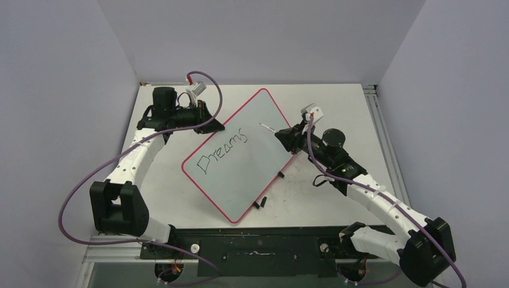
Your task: Write a sentence on the whiteboard
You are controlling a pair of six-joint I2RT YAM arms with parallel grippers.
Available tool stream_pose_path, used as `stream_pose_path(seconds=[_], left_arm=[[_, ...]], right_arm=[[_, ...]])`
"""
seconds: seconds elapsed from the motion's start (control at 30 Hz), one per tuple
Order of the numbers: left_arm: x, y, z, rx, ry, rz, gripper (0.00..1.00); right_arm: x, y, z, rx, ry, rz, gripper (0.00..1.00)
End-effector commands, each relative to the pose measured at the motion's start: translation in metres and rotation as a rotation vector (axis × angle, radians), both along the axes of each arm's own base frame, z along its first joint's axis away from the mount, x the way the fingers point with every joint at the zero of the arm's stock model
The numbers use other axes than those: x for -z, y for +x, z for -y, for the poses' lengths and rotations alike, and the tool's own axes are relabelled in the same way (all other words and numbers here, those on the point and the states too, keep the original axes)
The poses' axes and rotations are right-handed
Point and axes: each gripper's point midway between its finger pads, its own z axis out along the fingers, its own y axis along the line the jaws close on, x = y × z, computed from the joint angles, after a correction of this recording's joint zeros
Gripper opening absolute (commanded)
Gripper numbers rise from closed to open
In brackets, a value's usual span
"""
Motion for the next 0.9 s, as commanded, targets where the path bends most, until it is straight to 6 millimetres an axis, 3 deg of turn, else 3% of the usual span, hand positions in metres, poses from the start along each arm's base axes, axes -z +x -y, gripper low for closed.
stream_pose_path(seconds=[0.0,0.4,0.87], left_arm=[[0.004,-0.026,0.007,0.085,-0.027,-0.039,0.00],[0.001,-0.025,0.006,0.083,-0.036,-0.036,0.00],[0.002,-0.026,0.006,0.085,-0.038,-0.040,0.00]], right_arm=[[-0.021,0.013,-0.013,-0.062,0.035,0.121,0.05],[-0.013,0.041,-0.015,-0.009,0.032,0.125,0.05],[-0.011,0.043,-0.026,-0.055,0.040,0.132,0.05]])
